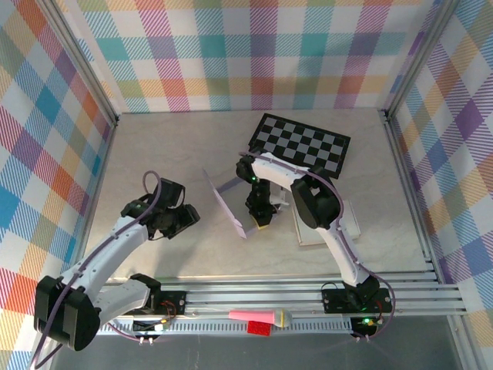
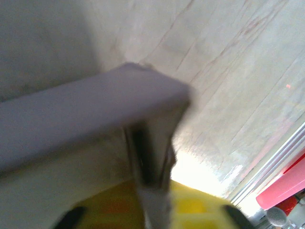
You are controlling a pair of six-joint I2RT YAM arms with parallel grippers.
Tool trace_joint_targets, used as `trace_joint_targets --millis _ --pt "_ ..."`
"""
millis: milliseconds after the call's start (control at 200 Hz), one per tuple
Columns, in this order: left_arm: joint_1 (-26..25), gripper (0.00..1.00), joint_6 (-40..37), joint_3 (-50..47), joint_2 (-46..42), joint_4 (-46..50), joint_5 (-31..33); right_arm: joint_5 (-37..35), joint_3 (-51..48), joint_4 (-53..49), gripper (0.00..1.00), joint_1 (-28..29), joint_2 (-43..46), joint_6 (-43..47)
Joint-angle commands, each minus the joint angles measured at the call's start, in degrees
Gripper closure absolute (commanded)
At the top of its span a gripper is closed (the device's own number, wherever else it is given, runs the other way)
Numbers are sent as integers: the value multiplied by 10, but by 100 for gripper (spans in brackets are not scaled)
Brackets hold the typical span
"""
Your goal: Fold the paper box
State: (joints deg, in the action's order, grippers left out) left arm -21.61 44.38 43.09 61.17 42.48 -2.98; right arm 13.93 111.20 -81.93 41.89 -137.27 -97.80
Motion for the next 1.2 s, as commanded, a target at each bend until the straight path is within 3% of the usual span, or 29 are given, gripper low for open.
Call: trace_joint_targets --millis 0,130,320,500,650,740,785,930,1195 --pt "4 42 15 -12 21 -61 -34 31 -16 49 70 18 31 -41" --pt "5 43 15 -7 60 -103 -42 29 -52 79 50 22 73 -36" --pt "5 44 11 12 111 -134 -40 -36 -50 83 32 18 142 22" --pt "6 44 10 24 135 -140 -27 -100 -12 89 29 1 186 143" --pt "9 45 29 26 148 -140 -19 -154 -31 166 43 -43 225 328" --pt "12 47 40 35 156 -124 -14 -164 -48 187 71 -71 220 448" --pt "13 47 45 41 160 -111 -7 -155 -56 192 78 -82 211 494" --pt "23 48 56 58 183 -77 1 -138 -81 237 82 -87 174 628" --pt "44 49 100 53 239 -135 -10 -81 -84 286 93 -104 112 742"
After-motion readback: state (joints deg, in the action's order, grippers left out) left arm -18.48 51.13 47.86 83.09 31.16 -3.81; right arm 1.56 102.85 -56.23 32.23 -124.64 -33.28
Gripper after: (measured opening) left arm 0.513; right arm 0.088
